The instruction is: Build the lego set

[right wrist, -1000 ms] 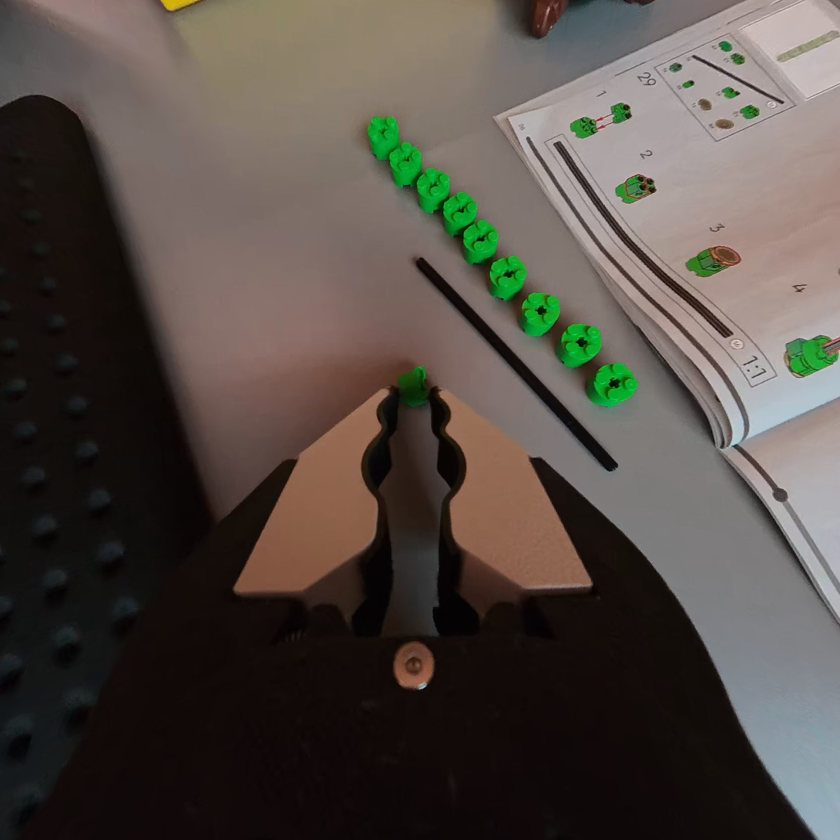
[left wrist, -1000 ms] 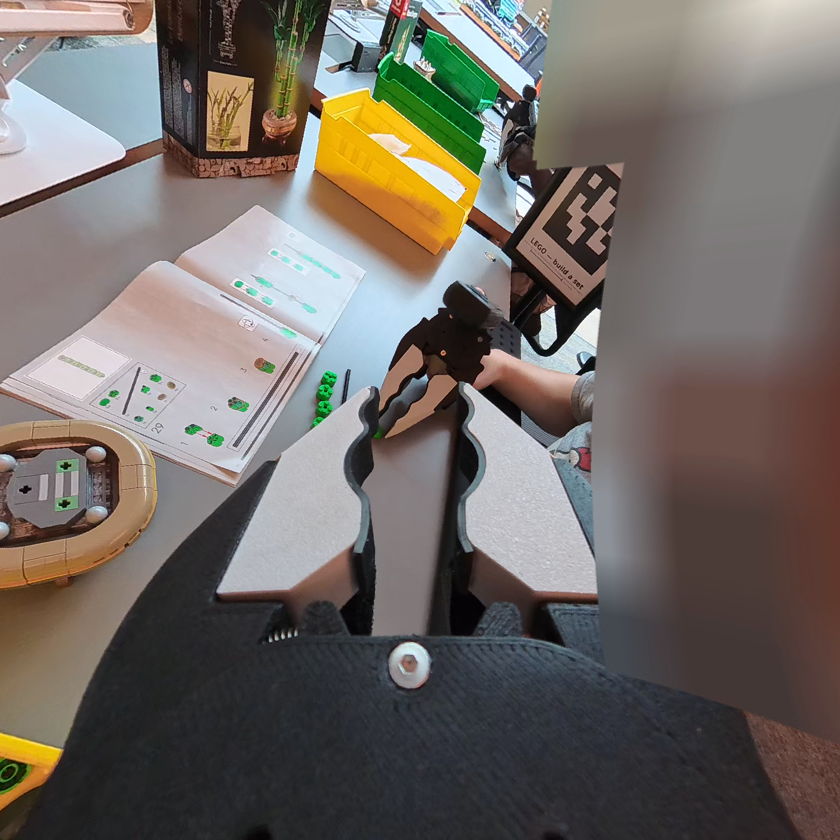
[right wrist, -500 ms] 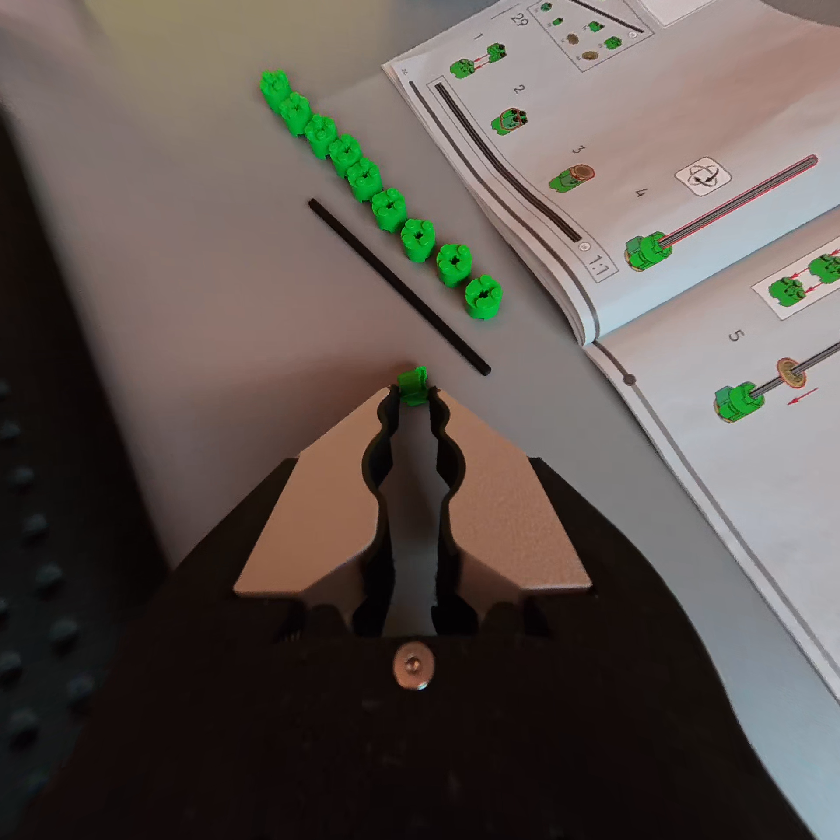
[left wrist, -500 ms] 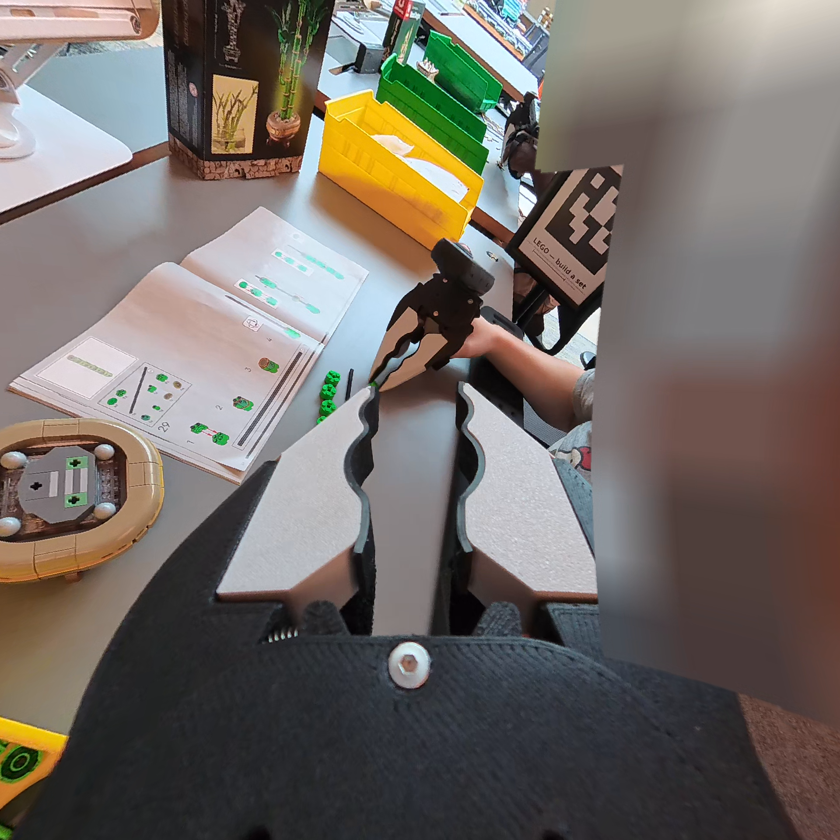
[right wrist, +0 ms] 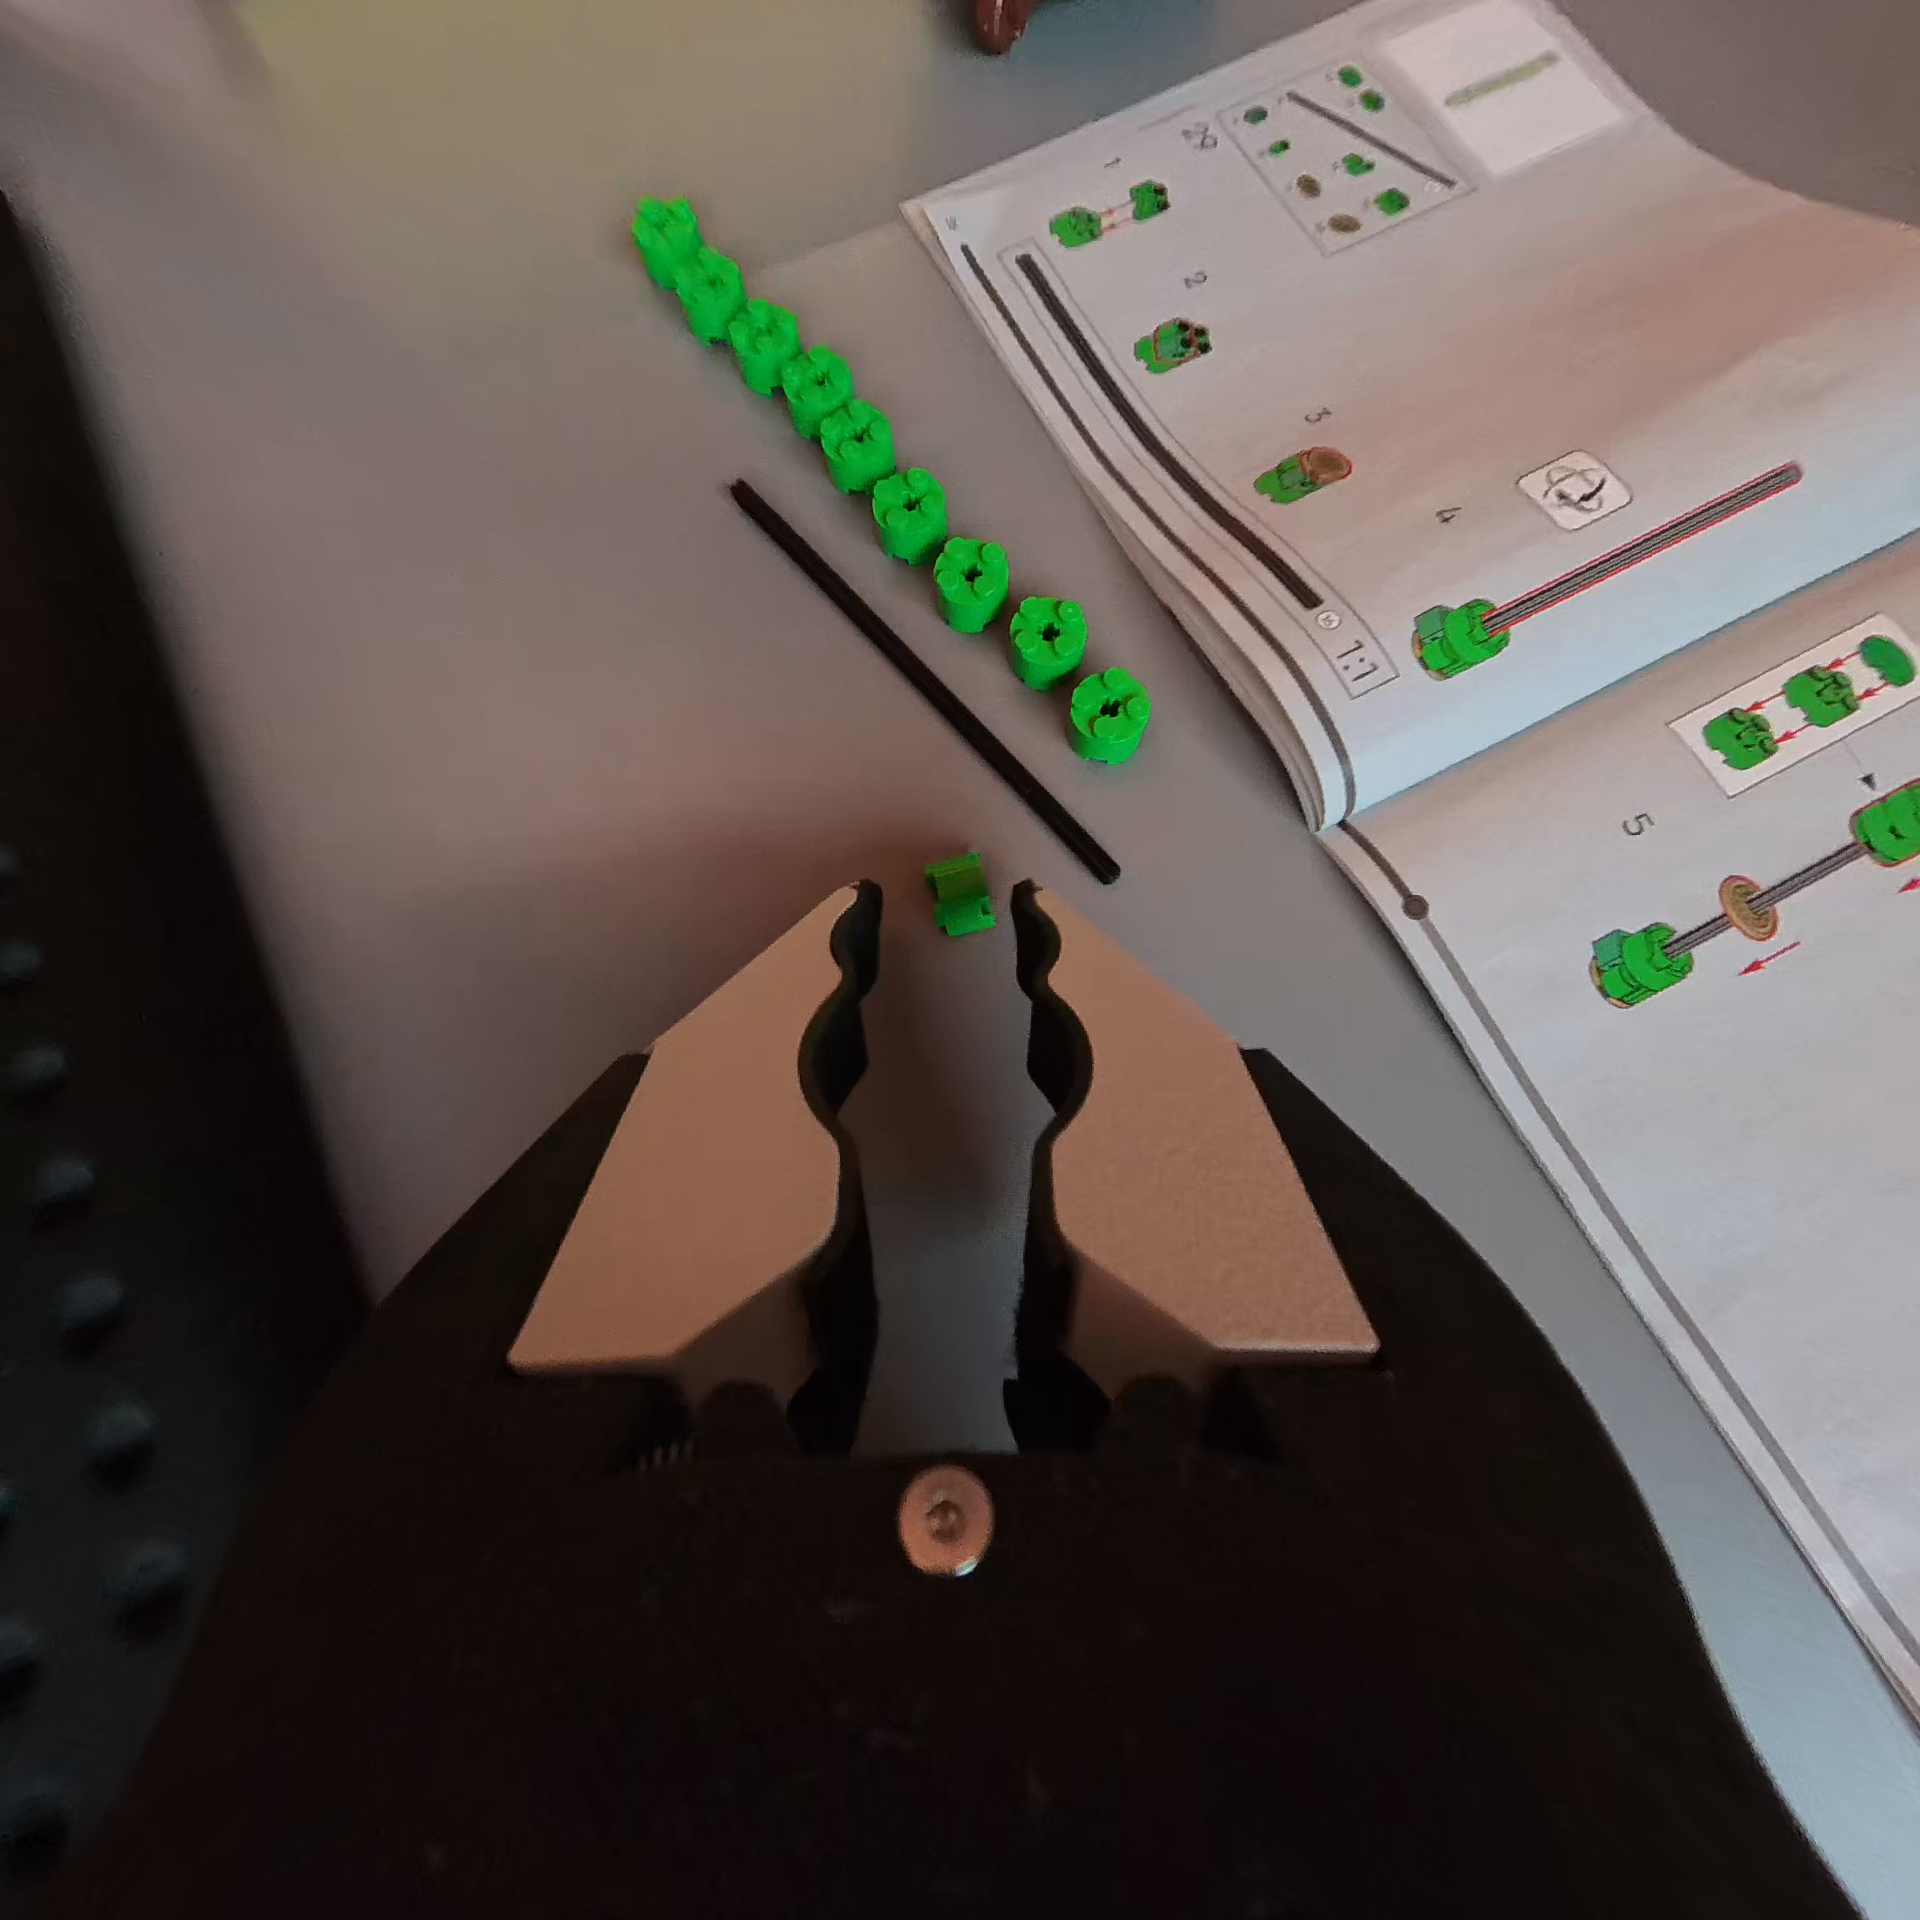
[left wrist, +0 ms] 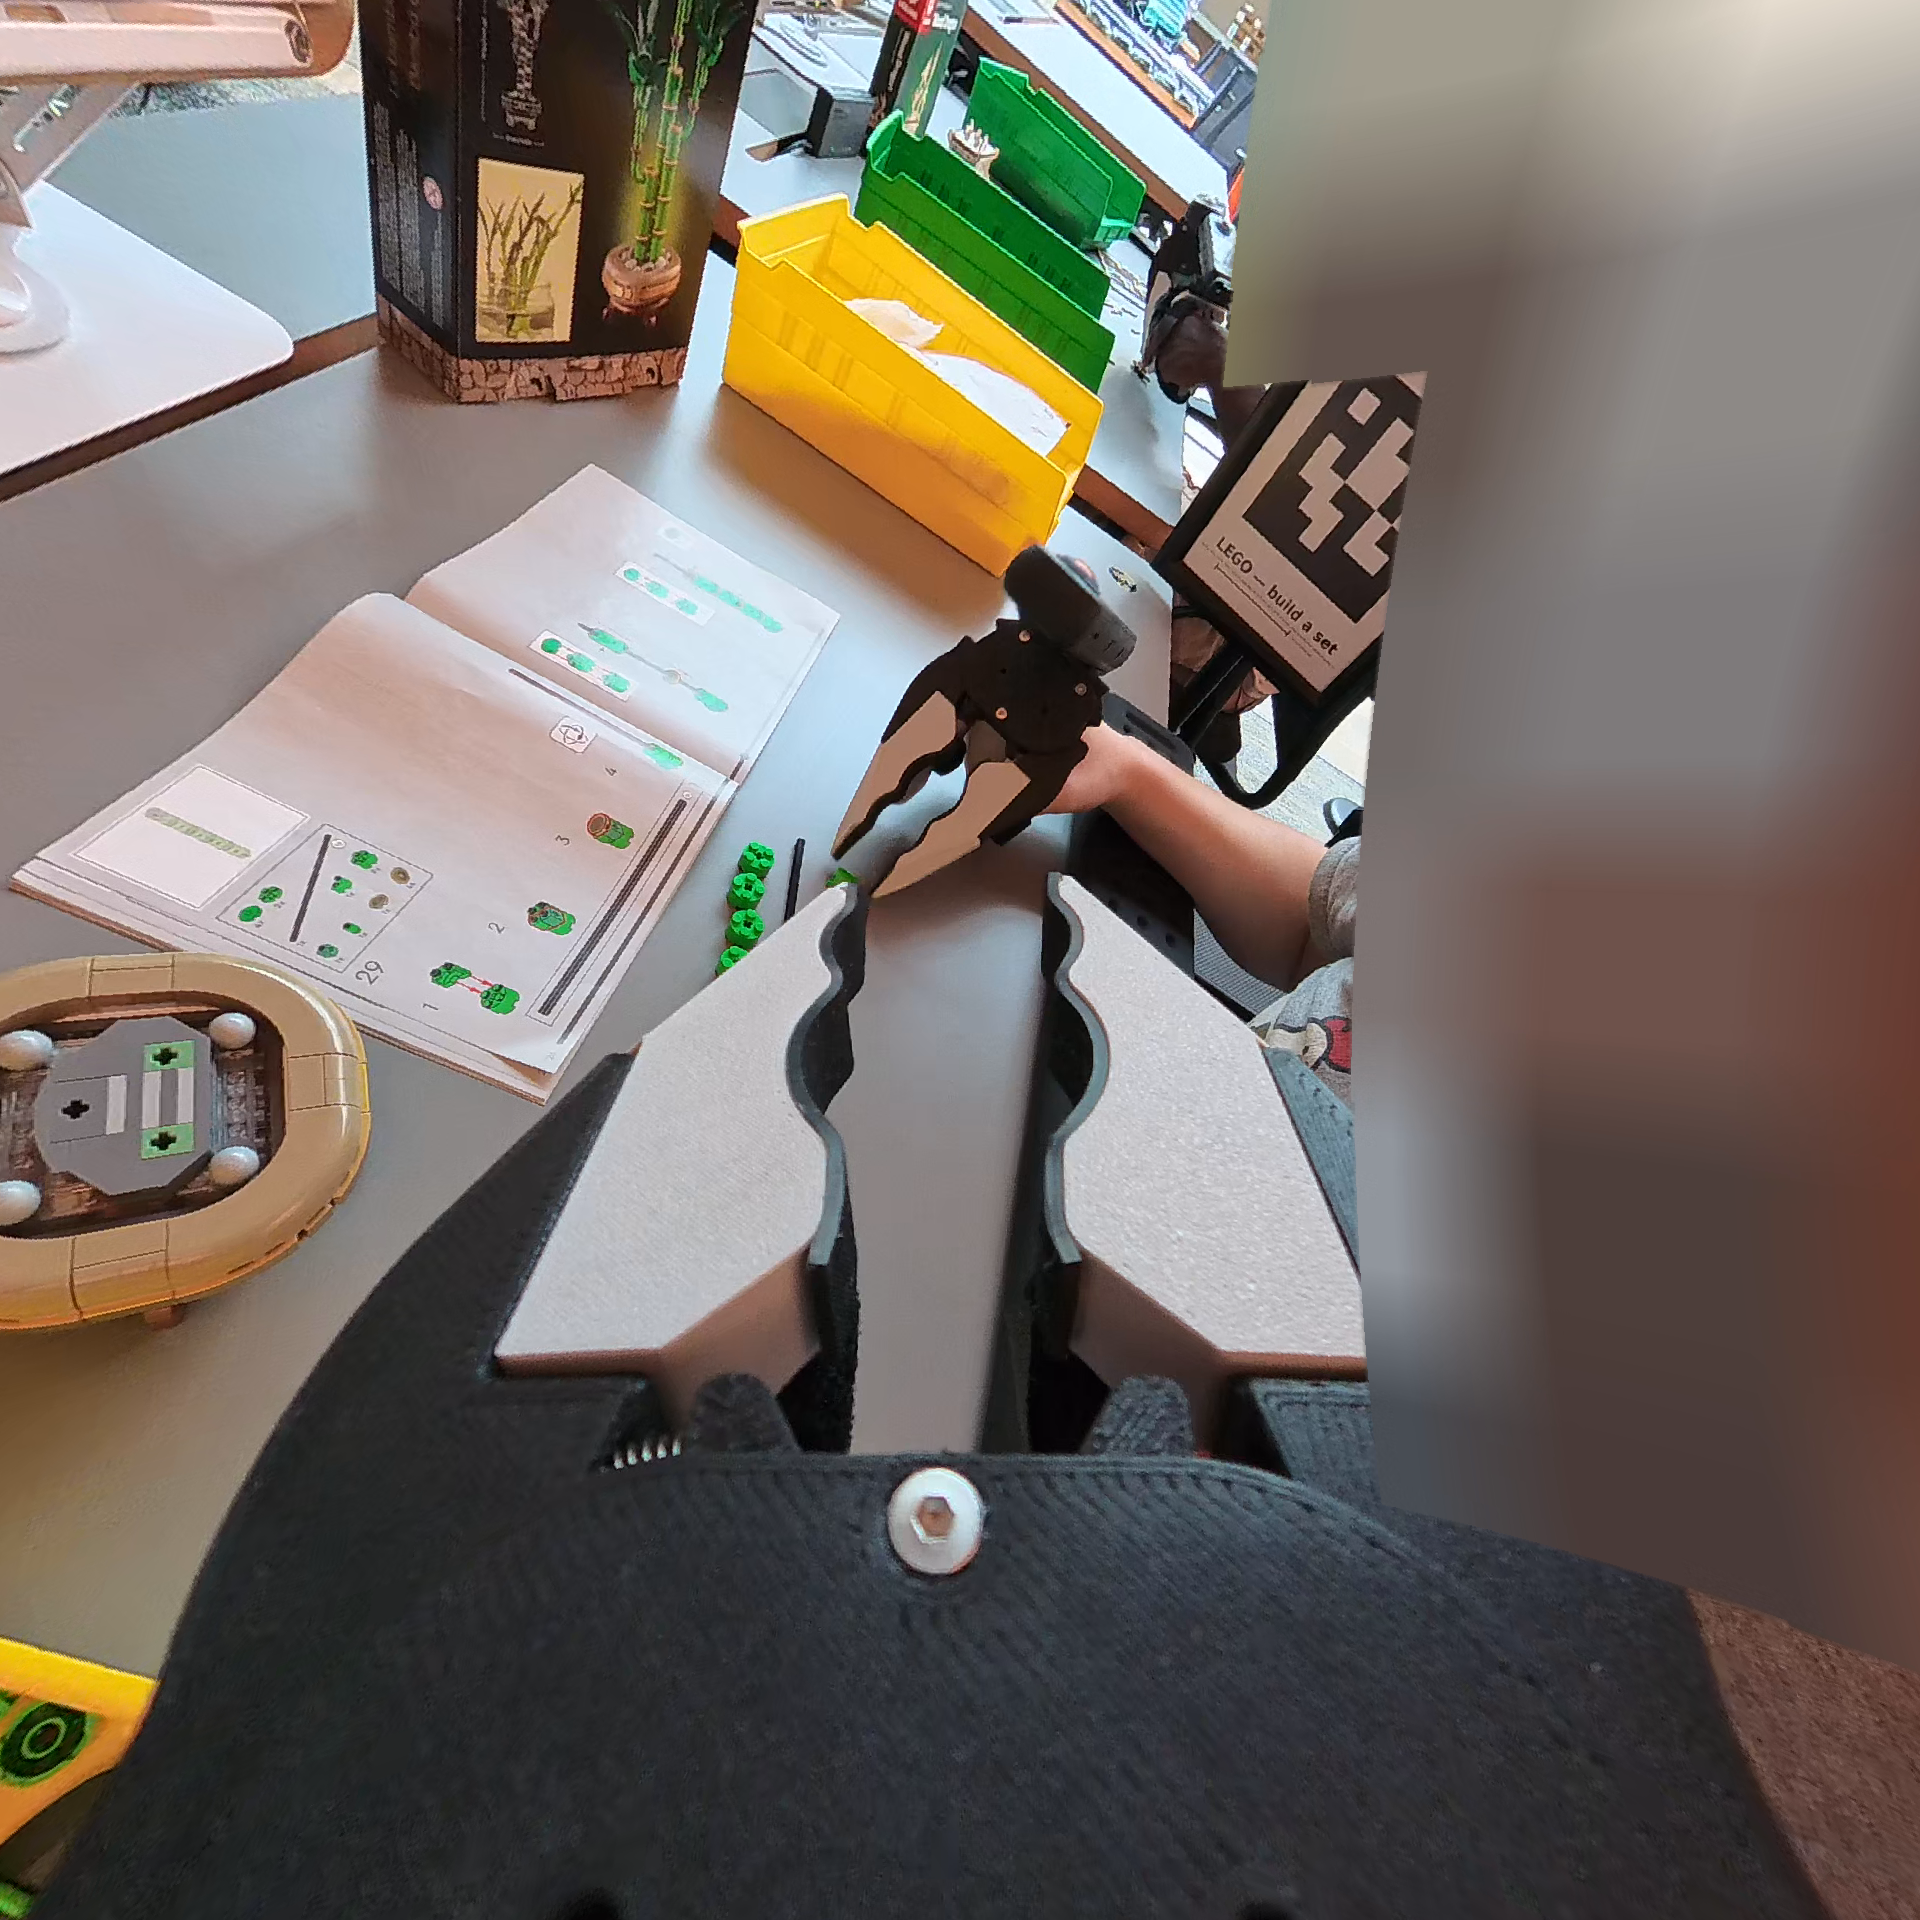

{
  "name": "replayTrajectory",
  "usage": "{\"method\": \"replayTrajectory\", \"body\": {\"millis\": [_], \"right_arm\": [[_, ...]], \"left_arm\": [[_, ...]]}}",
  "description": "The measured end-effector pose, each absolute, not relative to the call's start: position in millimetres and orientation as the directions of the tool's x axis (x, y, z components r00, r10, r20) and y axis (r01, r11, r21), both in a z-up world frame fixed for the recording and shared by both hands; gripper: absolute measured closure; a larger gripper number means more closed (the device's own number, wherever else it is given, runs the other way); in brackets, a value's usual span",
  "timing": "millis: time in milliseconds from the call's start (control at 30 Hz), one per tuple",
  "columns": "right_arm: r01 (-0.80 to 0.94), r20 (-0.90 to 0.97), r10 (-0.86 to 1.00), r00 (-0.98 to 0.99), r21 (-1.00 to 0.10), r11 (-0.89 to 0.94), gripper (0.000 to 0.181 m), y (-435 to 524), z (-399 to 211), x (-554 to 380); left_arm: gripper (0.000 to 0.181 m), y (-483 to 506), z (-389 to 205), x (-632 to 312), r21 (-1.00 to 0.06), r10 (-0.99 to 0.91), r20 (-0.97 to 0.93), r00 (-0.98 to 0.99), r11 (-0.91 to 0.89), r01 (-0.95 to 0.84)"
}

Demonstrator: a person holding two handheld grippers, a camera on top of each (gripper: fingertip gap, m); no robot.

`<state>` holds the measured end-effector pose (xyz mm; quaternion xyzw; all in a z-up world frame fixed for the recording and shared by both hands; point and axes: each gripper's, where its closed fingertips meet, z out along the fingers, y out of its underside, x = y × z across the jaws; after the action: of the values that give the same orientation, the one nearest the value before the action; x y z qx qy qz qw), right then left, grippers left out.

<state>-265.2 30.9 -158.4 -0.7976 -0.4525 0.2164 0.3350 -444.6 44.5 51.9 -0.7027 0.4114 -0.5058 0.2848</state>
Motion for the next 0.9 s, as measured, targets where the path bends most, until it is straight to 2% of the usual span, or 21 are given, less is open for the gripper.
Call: {"method": "replayTrajectory", "body": {"millis": [133, 267, 333, 433, 533, 667, 800, 900], "right_arm": [[0.552, 0.071, 0.868, 0.492, -0.797, -0.247, 0.161, 36, -133, -268], [0.564, 0.094, 0.836, 0.541, -0.777, -0.278, 0.163, 48, -135, -265], [0.555, 0.116, 0.842, 0.527, -0.797, -0.238, 0.166, 51, -125, -277], [0.573, 0.231, 0.878, 0.418, -0.818, -0.057, 0.163, 46, -94, -314], [0.644, 0.441, 0.817, 0.371, -0.756, 0.116, 0.162, 69, -82, -333], [0.65, 0.337, 0.866, 0.368, -0.76, 0.019, 0.172, 88, -107, -346], [0.616, 0.342, 0.853, 0.395, -0.787, 0.03, 0.179, 85, -90, -329], [0.622, 0.263, 0.903, 0.339, -0.783, -0.006, 0.179, 64, -93, -312]], "left_arm": [[0.149, 43, 54, -446, -0.822, -0.872, 0.467, 0.149, -0.49, -0.289], [0.149, 44, 58, -448, -0.829, -0.875, 0.458, 0.155, -0.484, -0.279], [0.149, 45, 60, -450, -0.832, -0.876, 0.457, 0.157, -0.483, -0.272], [0.149, 48, 61, -452, -0.837, -0.877, 0.449, 0.171, -0.479, -0.263], [0.149, 50, 60, -453, -0.835, -0.874, 0.452, 0.178, -0.485, -0.26], [0.149, 50, 57, -451, -0.829, -0.871, 0.458, 0.176, -0.49, -0.269], [0.149, 50, 56, -450, -0.828, -0.872, 0.458, 0.175, -0.49, -0.274], [0.149, 51, 54, -450, -0.826, -0.87, 0.46, 0.176, -0.492, -0.275]]}}
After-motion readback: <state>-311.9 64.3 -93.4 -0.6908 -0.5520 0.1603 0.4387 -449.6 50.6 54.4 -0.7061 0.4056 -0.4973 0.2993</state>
